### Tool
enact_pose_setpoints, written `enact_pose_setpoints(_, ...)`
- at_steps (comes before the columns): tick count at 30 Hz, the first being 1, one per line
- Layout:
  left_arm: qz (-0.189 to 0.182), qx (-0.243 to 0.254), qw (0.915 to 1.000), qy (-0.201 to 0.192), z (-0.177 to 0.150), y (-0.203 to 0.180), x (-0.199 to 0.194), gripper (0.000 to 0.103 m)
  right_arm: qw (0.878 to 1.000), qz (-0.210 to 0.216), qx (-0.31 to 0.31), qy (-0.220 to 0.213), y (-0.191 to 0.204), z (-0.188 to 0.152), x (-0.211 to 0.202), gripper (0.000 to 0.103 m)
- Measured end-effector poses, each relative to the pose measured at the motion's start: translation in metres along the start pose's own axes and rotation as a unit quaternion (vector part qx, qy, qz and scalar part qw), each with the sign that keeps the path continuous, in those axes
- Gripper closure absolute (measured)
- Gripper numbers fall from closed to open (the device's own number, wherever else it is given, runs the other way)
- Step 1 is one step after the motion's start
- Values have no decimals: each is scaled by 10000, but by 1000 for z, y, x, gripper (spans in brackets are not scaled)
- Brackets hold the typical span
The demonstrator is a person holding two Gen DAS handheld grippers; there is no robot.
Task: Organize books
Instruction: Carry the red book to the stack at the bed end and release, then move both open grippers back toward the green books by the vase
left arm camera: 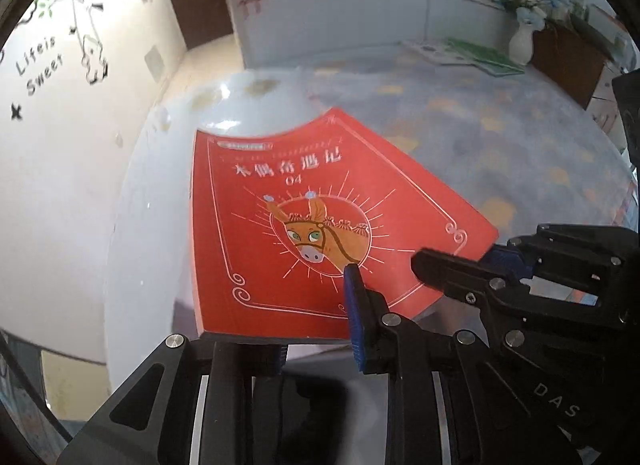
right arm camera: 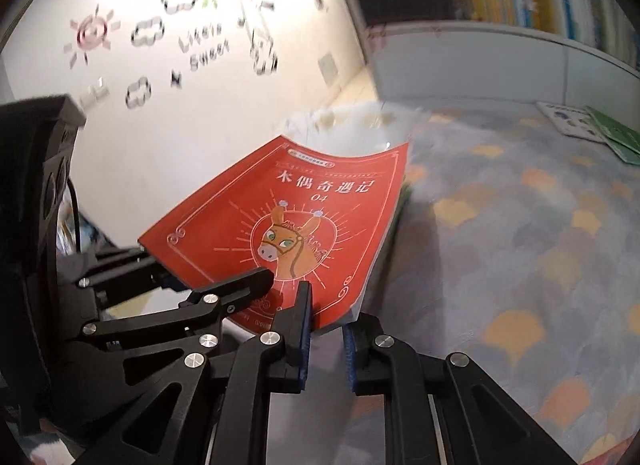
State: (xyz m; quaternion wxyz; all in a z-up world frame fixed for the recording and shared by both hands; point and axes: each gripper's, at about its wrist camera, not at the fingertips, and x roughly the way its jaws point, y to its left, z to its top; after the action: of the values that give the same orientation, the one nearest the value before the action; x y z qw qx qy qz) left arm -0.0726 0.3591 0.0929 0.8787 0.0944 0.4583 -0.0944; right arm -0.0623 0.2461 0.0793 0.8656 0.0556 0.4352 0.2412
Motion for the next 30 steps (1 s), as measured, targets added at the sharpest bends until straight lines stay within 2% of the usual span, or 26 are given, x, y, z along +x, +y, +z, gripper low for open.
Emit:
enact_pose_setpoints(3, -101, -26, 9999, 30, -3, 14, 7, 80, 9997, -66, 69, 243, 9, 0, 14, 89)
enact_pose_setpoints(6, -112, -103, 9998, 134, -2, 22, 15, 69, 9991, -178, 104, 378, 15, 3, 23, 89)
enact_pose_setpoints(8, 108, -84, 9994, 306, -3, 29, 20, 42, 9987, -201, 131, 458, 16, 2, 25, 89)
enact_pose_setpoints(9, 237, -71, 9989, 398, -3, 32, 21, 37, 9985, -206, 131, 489, 17, 1, 26, 88)
enact_pose_setpoints(10, 440, -25, 9976, 536, -4, 36, 24, 33, 9984, -192, 116, 527, 17, -1, 27, 83)
enact_pose_setpoints(11, 612, 49, 9963, 604, -7, 39, 23, 34, 9982, -165, 70, 571, 19, -1, 28, 74)
enact_pose_setpoints(13, 1068, 317, 9916, 657, -11, 38, 20, 34, 9984, -37, 43, 554, 18, -1, 26, 67)
enact_pose_setpoints(14, 1245, 403, 9893, 640, -14, 38, 17, 33, 9987, -122, -21, 504, 20, 1, 24, 56)
enact_pose_setpoints(17, 1386, 157, 9884, 602, -20, 44, 5, 33, 9984, -324, -208, 420, 20, 4, 19, 35)
enact_pose_setpoints(20, 1199, -483, 9905, 463, -25, 54, -11, 33, 9973, -555, -317, 366, 10, 4, 13, 30)
enact_pose_setpoints(23, 995, -1090, 9887, 268, -32, 57, -30, 33, 9954, -910, -160, 269, -13, 4, -2, 29)
enact_pose_setpoints(27, 951, -1526, 9837, 69, -43, 58, -53, 33, 9886, -1450, 410, 24, -61, 10, -31, 29)
enact_pose_setpoints(30, 1088, -1709, 9792, -59, -43, 64, -68, 33, 9755, -1921, 1039, -251, -106, 12, -63, 29)
